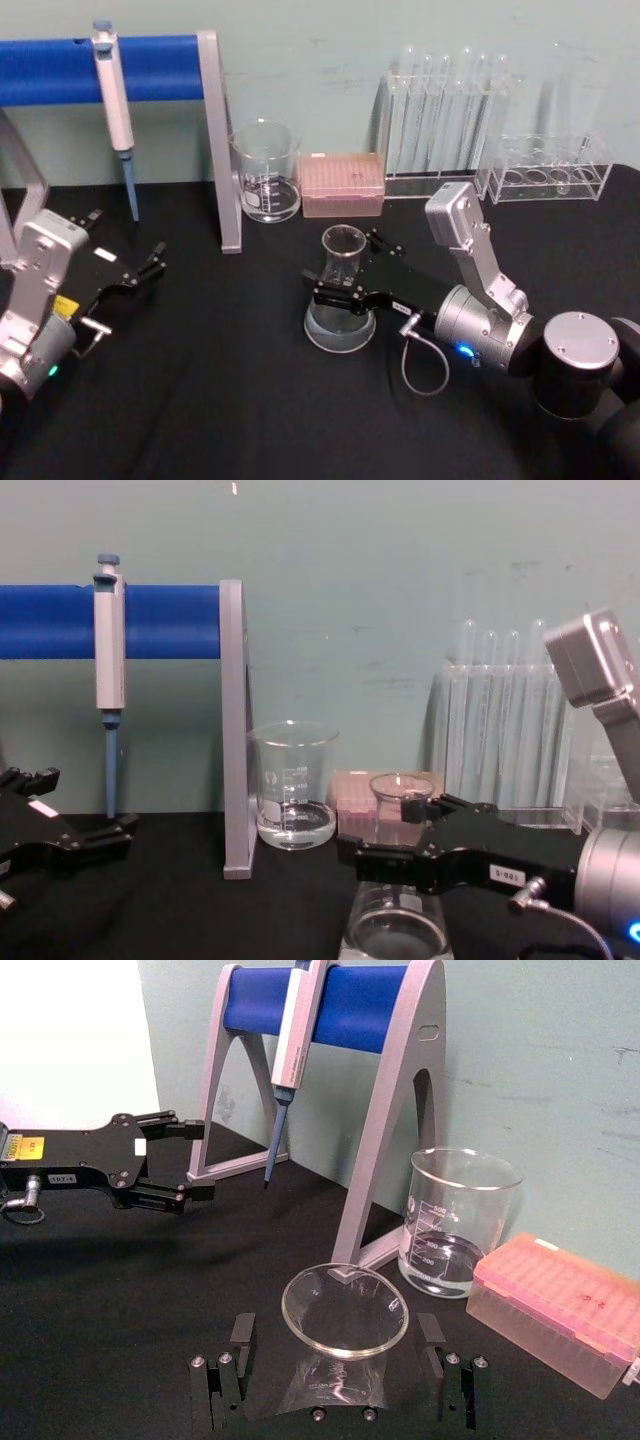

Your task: Grasp the erlenmeyer flask with one hand, shake it three times, then place it back.

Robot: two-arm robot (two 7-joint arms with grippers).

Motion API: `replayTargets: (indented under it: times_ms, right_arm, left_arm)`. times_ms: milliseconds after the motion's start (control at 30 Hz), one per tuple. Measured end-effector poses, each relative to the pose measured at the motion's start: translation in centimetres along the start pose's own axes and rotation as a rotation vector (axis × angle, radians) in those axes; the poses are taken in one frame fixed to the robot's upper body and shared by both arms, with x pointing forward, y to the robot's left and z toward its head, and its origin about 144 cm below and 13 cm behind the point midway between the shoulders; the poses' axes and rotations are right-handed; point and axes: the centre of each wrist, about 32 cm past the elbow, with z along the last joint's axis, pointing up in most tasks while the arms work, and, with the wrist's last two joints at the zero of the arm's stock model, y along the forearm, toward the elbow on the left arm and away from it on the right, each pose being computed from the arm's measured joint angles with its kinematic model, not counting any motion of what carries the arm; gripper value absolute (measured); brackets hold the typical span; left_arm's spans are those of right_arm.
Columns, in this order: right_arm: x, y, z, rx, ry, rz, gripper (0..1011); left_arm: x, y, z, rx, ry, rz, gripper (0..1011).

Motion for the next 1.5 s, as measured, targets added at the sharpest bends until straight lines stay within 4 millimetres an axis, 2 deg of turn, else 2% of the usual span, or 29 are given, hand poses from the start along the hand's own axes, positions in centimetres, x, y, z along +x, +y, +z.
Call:
replayTargets:
  times_ms: [433,1033,1500]
  right_arm:
    - [0.3,-0.7,0.1,0.009,0.007,0.025,1002]
    - [1.3,-6.3,0.4,0.001,-0.001,0.042,1002]
    - [1.9,-8.9,0.6,0.009,-0.013,0.022,1002]
  left_arm:
    - [0.0,0.0,0.0,0.0,0.0,0.0,1001]
    - [0.0,0.0,0.0,0.0,0.0,0.0,1001]
    - [0.0,0.0,0.0,0.0,0.0,0.0,1001]
